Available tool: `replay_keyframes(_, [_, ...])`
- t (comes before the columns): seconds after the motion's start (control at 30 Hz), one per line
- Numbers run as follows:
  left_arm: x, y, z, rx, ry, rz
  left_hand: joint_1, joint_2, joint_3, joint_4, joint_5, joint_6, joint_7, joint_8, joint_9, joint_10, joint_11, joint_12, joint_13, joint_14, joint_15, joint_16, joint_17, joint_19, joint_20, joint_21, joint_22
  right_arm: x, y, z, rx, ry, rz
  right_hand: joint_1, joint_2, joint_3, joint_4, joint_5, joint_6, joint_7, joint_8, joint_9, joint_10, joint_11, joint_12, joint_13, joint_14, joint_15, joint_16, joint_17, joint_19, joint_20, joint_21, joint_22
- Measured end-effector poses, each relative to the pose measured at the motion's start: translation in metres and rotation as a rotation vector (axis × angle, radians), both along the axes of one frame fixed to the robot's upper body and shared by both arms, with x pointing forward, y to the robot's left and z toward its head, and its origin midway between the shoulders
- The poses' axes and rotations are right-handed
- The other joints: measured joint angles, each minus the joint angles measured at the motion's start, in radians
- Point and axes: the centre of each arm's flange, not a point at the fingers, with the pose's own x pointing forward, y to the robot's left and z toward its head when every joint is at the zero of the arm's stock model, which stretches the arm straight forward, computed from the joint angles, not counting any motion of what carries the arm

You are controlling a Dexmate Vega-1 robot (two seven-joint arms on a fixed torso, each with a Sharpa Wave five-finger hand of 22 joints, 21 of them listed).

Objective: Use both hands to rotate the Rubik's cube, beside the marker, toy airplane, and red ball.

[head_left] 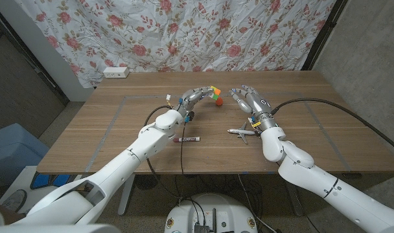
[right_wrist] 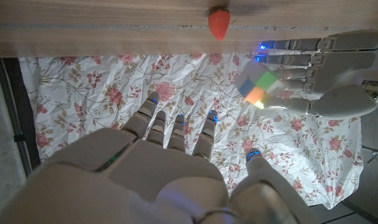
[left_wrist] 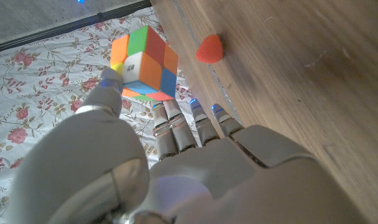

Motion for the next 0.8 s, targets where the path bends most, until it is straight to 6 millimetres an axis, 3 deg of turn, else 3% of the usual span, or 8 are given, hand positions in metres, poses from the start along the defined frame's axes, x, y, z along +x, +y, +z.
replay_keyframes(0.07, [-0.001, 0.003, 0.001, 0.009, -0.006, 0.003, 0.0, 0.0, 0.0, 0.0, 0.0, 0.0, 0.0, 0.0, 0.0, 0.0, 0.0, 0.0, 0.0, -0.005, 0.005, 0.0, 0.0, -0.005, -0.005, 0.0, 0.0, 0.0, 0.002, 0.0, 0.012, 0.006, 0.02, 0.0, 0.0, 0.0, 0.0, 0.0, -0.009, -0.002, 0.0, 0.0, 0.0, 0.0, 0.0, 0.0, 0.003, -0.003, 0.0, 0.0, 0.0, 0.0, 0.0, 0.0])
replay_keyframes(0.1, [-0.001, 0.004, 0.001, 0.04, -0.016, 0.017, 0.0, 0.0, 0.0, 0.0, 0.0, 0.0, 0.0, 0.0, 0.0, 0.0, 0.0, 0.0, 0.0, -0.005, 0.005, 0.0, 0.0, -0.005, -0.005, 0.0, 0.0, 0.003, -0.009, 0.002, 0.023, 0.004, 0.006, 0.0, 0.0, 0.0, 0.0, 0.0, -0.01, -0.001, 0.0, 0.0, 0.0, 0.0, 0.0, 0.0, 0.005, -0.005, 0.0, 0.0, 0.003, -0.003, 0.0, 0.0])
replay_keyframes(0.3, [-0.004, 0.013, 0.003, 0.095, -0.038, 0.037, 0.001, -0.001, 0.003, 0.003, -0.001, 0.0, 0.0, 0.0, 0.0, 0.0, 0.0, -0.001, 0.0, -0.022, 0.003, 0.0, 0.0, -0.009, -0.001, 0.0, 0.0, 0.008, -0.019, 0.004, 0.075, 0.013, 0.035, 0.0, 0.0, 0.0, 0.0, 0.0, -0.038, -0.002, -0.008, 0.0, 0.0, 0.0, 0.0, 0.0, 0.009, -0.009, 0.0, 0.0, 0.011, -0.011, 0.0, 0.0])
replay_keyframes(0.8, [-0.01, 0.034, 0.014, 0.269, -0.096, 0.107, 0.002, -0.002, 0.003, 0.003, -0.001, 0.0, 0.0, -0.004, 0.0, 0.0, 0.0, -0.006, 0.0, -0.034, 0.002, -0.005, 0.0, -0.014, -0.007, 0.0, 0.0, 0.018, -0.031, 0.008, 0.205, 0.056, 0.125, 0.016, -0.016, 0.0, 0.0, 0.0, -0.093, 0.011, -0.008, -0.002, 0.022, 0.0, 0.0, 0.0, 0.04, -0.03, 0.007, -0.005, 0.018, -0.03, 0.0, 0.0])
